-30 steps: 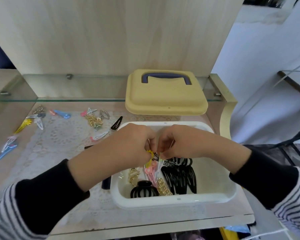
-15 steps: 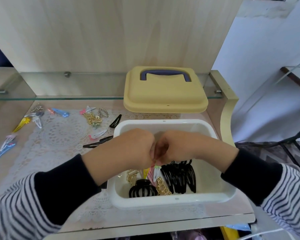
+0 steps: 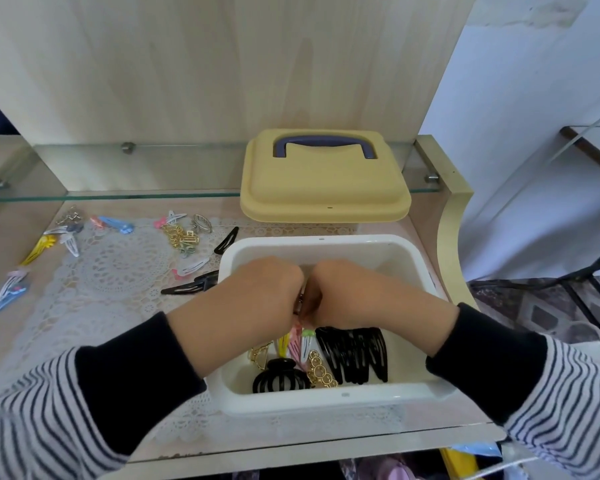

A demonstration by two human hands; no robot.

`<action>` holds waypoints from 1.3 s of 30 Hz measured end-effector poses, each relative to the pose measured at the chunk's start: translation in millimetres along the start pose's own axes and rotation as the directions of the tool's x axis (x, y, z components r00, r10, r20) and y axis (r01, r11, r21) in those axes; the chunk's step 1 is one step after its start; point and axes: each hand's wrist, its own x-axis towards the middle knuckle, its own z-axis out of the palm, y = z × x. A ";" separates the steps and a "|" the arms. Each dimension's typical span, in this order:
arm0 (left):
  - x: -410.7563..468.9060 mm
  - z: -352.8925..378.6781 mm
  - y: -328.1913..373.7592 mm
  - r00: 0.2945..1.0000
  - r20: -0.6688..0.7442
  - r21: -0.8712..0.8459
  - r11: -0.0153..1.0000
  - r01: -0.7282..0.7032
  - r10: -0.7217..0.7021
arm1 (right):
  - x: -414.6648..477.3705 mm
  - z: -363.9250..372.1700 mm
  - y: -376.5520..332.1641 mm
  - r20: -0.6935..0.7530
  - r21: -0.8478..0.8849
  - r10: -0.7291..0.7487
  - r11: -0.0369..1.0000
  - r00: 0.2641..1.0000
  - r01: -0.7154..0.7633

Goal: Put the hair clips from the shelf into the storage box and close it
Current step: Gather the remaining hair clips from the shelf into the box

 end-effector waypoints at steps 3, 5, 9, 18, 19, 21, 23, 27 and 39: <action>0.0 1.3 -0.7 1.000 0.015 -0.002 1.000 0.011 -0.011 | 0.2 -0.4 -0.6 -0.002 -0.010 0.004 1.000 1.000 -0.004; -0.4 0.4 -0.7 0.999 0.026 -0.020 0.999 0.025 -0.025 | -0.3 -2.4 0.5 -0.006 0.002 0.012 1.000 1.000 -0.012; -5.3 -2.9 -3.5 1.000 -0.005 -0.044 0.999 0.027 -0.027 | -7.8 -9.3 0.8 -0.047 0.077 0.031 0.997 0.998 -0.027; -42.4 -15.2 -21.6 0.894 -0.449 -0.229 0.968 -0.099 -0.015 | -29.2 -27.1 -8.4 -0.246 0.111 0.060 0.993 0.968 -0.033; -47.3 -17.8 -25.3 0.875 -0.484 -0.248 0.963 -0.106 -0.028 | -30.4 -28.8 -9.9 -0.272 0.106 0.069 0.993 0.960 -0.041; -56.1 -24.0 -32.6 0.838 -0.542 -0.257 0.961 -0.100 -0.058 | -33.6 -32.8 -14.2 -0.319 0.094 0.084 0.994 0.944 -0.056; -66.0 -29.7 -42.3 0.787 -0.611 -0.228 0.971 -0.067 -0.089 | -37.1 -38.0 -22.9 -0.367 0.080 0.080 0.995 0.927 -0.054; -86.7 -34.0 -67.5 0.682 -0.702 -0.289 0.957 -0.010 -0.205 | -40.3 -47.6 -52.0 -0.515 0.046 0.014 0.999 0.857 0.012; -122.6 16.6 -150.9 0.413 -0.815 -0.400 0.911 0.106 -0.406 | 9.8 4.6 -171.3 -0.707 0.083 -0.141 0.957 0.693 0.279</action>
